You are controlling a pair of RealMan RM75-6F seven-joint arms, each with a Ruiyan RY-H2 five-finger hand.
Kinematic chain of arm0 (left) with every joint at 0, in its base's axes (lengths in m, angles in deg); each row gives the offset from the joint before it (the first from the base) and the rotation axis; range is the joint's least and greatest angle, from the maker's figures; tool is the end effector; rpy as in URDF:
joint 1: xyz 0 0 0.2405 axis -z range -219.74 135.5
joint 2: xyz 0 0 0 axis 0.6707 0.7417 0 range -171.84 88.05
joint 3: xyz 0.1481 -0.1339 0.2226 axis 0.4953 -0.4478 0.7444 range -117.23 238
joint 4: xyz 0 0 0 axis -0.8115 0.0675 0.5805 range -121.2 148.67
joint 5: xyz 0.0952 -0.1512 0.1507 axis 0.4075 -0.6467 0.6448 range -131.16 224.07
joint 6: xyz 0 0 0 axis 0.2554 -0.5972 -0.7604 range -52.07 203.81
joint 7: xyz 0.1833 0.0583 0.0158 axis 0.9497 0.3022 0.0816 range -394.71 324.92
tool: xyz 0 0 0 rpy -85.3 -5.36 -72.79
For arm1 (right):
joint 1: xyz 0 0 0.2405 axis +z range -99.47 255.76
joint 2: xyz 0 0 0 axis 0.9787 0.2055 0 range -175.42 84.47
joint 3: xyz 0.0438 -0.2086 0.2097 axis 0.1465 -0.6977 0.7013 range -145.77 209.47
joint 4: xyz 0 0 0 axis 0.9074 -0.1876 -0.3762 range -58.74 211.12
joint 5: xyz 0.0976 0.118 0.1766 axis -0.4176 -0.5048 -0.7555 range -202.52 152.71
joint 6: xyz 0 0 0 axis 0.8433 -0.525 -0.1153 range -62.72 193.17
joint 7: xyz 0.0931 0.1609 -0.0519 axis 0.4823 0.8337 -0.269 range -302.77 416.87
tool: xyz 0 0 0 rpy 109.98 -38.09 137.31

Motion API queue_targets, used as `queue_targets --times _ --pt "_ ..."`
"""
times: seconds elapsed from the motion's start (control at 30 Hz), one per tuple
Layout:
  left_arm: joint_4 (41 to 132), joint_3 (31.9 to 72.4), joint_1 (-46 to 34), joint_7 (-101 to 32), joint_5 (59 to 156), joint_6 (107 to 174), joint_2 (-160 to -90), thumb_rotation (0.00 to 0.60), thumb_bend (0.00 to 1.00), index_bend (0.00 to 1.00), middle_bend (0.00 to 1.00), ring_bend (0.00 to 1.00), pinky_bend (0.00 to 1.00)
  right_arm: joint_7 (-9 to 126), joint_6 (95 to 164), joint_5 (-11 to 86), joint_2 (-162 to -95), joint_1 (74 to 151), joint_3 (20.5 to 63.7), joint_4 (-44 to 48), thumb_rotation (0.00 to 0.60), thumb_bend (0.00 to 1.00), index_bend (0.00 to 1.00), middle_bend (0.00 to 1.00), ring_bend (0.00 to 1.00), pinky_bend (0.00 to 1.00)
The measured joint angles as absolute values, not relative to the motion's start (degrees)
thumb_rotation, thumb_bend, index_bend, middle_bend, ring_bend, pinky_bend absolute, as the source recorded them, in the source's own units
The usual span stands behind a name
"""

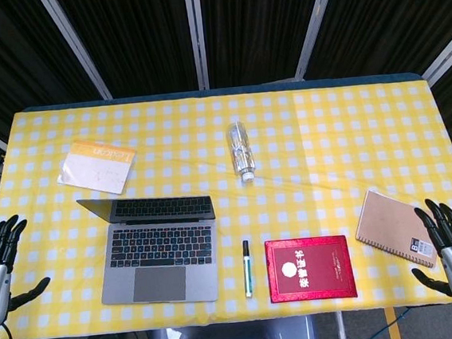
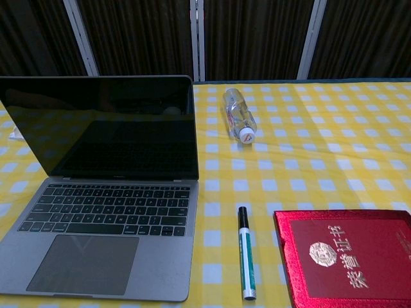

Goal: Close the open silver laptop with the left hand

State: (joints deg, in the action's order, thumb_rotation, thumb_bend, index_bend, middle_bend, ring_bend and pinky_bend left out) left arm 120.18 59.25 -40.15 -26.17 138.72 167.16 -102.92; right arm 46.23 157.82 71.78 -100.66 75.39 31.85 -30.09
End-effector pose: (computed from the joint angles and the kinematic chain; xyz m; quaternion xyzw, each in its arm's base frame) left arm -0.2951 0.2073 0.1632 -0.5914 -0.3673 -0.4307 0.5744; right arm -0.3046 -0.1771 0.1907 0.6214 -0.3330 0.3820 0.5975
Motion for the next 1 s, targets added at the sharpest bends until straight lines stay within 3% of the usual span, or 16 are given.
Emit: queue_targets --times 0.3,0.33,0.4,0.47,0.53,0.57,0.8,0.9,1.0 --pt "120.45 58.98 -39.53 -25.97 138.33 165.97 -102.97 0.6 0.0 0.0 0.0 0.0 0.0 46.54 157.62 71.46 -100.58 75.44 31.89 -30.06 0.6 0.0 0.0 0.0 0.0 0.0" --pt "120.53 58.78 -39.21 -26.08 138.11 165.53 -102.96 0.6 0.04 0.0 0.0 0.0 0.0 46.64 157.61 71.35 -100.52 75.45 31.93 -30.08 0.6 0.0 0.0 0.0 0.0 0.0" --pt "120.71 58.24 -38.16 -26.42 137.6 164.07 -102.89 0.6 0.26 0.0 0.0 0.0 0.0 46.77 157.6 71.14 -100.39 75.45 31.99 -30.22 0.6 0.0 0.0 0.0 0.0 0.0" --pt "120.83 57.68 -36.74 -26.89 137.23 162.02 -102.64 0.6 0.66 0.0 0.0 0.0 0.0 46.64 157.63 71.04 -100.29 75.42 32.03 -30.34 0.6 0.0 0.0 0.0 0.0 0.0" --pt "121.06 56.7 -34.35 -27.75 136.51 158.63 -102.25 0.6 0.9 0.0 0.0 0.0 0.0 46.38 157.62 70.91 -100.25 75.39 32.05 -30.45 0.6 0.0 0.0 0.0 0.0 0.0" --pt "121.18 56.14 -33.11 -28.13 136.05 156.93 -102.11 0.6 0.98 0.0 0.0 0.0 0.0 46.27 157.61 70.72 -100.23 75.37 32.09 -30.56 0.6 0.0 0.0 0.0 0.0 0.0" --pt "121.78 49.8 -21.06 -29.42 128.95 142.66 -102.12 0.6 1.0 0.0 0.0 0.0 0.0 45.5 157.11 69.51 -100.42 75.53 32.51 -30.67 0.6 0.0 0.0 0.0 0.0 0.0" --pt "122.06 47.85 -17.21 -28.95 125.55 138.14 -102.22 0.6 1.0 0.08 0.0 0.0 0.0 45.25 156.61 68.76 -100.54 75.75 32.74 -30.63 0.6 0.0 0.0 0.0 0.0 0.0" --pt "122.57 46.79 -14.39 -27.75 122.21 134.31 -102.01 0.6 1.0 0.21 0.07 0.04 0.03 44.91 156.03 67.91 -100.7 76.04 33.01 -30.58 0.6 0.0 0.0 0.0 0.0 0.0"
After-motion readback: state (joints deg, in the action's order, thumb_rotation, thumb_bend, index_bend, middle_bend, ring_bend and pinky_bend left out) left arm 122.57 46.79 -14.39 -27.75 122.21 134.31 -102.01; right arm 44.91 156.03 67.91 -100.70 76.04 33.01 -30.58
